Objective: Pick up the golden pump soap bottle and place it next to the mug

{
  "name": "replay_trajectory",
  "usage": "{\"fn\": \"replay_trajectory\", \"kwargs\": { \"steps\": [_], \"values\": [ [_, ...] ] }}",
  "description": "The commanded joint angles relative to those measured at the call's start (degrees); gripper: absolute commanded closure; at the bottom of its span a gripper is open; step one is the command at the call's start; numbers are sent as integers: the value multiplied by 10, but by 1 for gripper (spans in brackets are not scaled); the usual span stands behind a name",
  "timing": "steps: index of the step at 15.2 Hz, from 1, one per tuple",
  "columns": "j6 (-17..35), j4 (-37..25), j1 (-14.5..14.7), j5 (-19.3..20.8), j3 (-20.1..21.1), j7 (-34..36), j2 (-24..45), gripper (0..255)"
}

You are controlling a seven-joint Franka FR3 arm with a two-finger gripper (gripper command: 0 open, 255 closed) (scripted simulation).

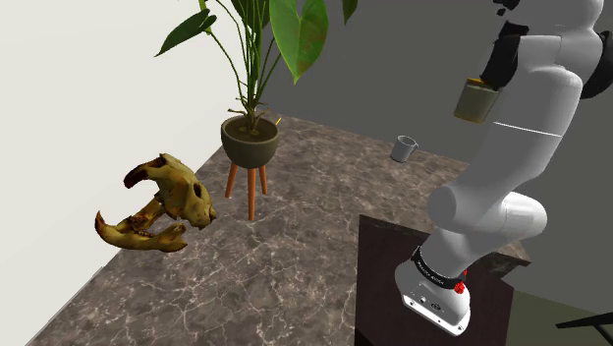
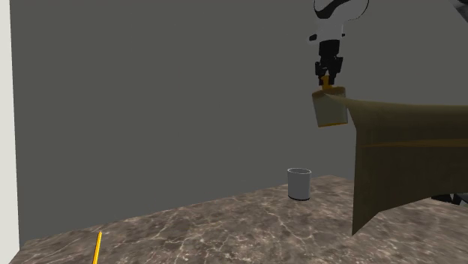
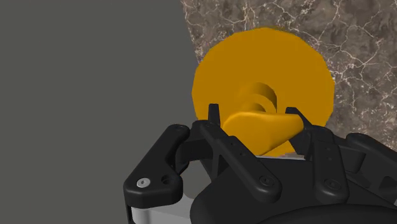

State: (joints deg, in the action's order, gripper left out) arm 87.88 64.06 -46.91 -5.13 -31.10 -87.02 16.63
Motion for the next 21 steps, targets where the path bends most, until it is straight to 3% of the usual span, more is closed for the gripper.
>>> {"fn": "replay_trajectory", "kwargs": {
  "steps": [1,21],
  "values": [
    [16,21,1,3,-1,-4,-7,255],
    [195,253,34,37,4,18,-65,255]
  ]
}}
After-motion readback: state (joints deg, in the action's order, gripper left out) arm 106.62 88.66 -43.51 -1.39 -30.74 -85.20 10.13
